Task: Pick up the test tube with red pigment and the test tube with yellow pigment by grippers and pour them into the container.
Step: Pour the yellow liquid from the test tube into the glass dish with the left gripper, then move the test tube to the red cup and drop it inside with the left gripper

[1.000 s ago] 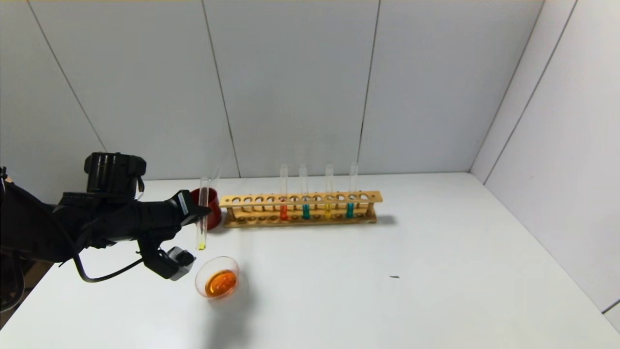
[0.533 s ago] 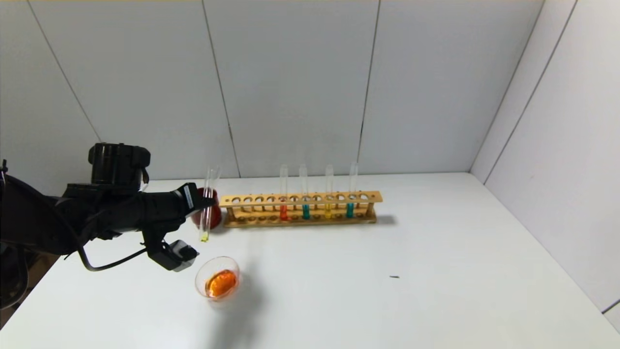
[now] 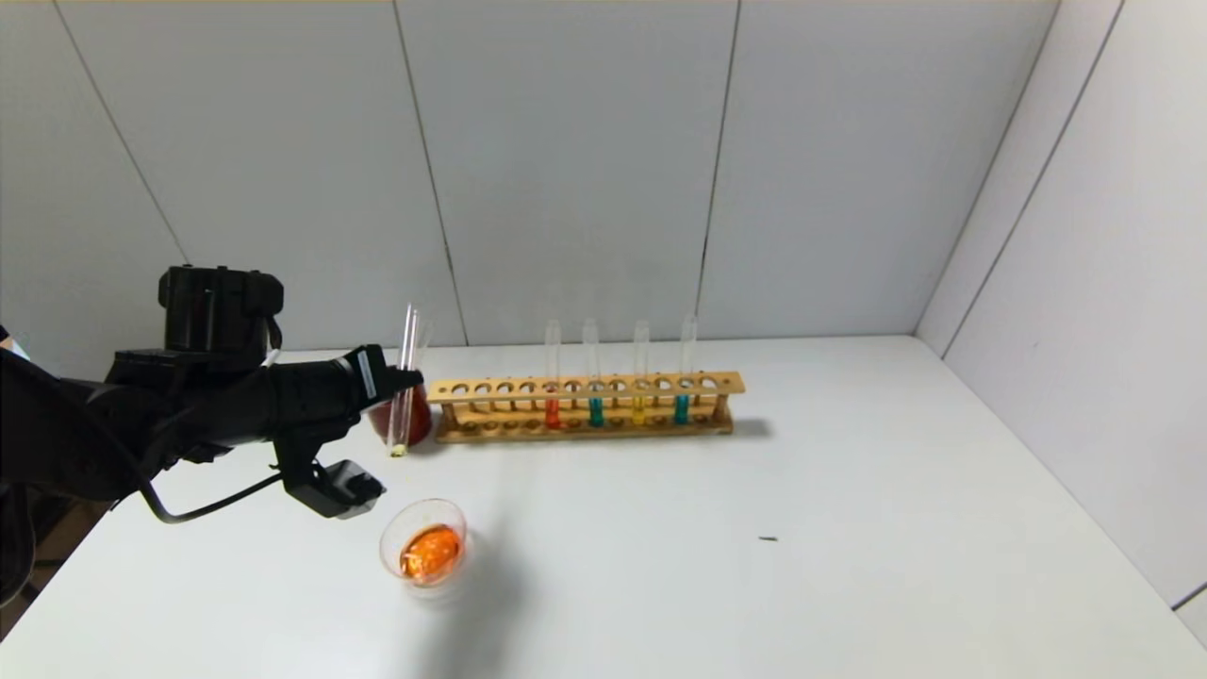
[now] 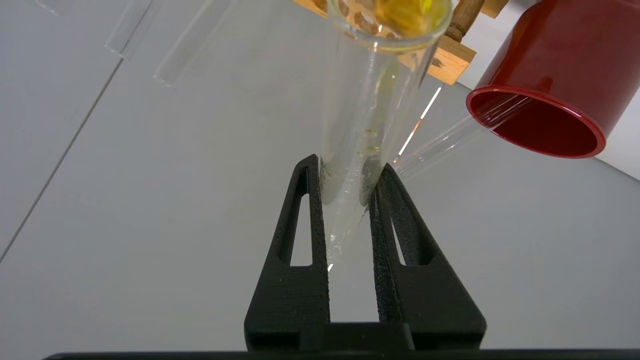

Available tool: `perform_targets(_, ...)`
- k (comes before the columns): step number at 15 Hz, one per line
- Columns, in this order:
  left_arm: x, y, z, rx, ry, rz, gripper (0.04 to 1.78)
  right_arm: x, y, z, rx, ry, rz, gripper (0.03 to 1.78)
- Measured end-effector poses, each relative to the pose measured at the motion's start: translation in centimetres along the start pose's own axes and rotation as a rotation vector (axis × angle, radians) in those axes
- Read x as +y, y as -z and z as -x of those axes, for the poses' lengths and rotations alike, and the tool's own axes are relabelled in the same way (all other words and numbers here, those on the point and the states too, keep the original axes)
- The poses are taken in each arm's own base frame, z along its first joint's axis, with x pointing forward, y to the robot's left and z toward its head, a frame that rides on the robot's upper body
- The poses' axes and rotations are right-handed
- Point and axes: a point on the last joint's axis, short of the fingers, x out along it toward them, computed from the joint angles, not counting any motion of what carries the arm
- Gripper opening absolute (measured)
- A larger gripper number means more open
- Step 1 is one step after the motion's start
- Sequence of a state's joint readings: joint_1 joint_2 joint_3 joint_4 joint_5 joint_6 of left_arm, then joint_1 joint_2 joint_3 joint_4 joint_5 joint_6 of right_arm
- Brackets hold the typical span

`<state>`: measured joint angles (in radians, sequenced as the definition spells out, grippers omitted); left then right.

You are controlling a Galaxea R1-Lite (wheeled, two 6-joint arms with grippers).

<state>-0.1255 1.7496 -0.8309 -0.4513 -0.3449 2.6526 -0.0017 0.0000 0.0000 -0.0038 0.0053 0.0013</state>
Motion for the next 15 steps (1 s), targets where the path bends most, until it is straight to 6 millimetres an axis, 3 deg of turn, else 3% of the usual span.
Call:
perform_targets(5, 0.2, 0.1, 0.6, 0.009, -0.005, 0.000, 0.30, 0.0, 0.0, 0.0, 0.000, 0.000, 0.000, 1.75)
perform_targets(8, 0.6, 0.5, 1.4, 0.025, -0.019, 0.121, 0.30, 0.0, 0.0, 0.0, 0.000, 0.000, 0.000, 1.75)
perform_targets(12, 2.1, 1.5, 4.7, 0.155, -0.040, 0.594, 0.30, 0.0, 0.0, 0.0, 0.000, 0.000, 0.000, 1.75)
perform_targets(15, 3.2, 1.9, 6.9, 0.279, -0.063, 1.049, 0.30, 0.0, 0.0, 0.0, 0.000, 0.000, 0.000, 1.75)
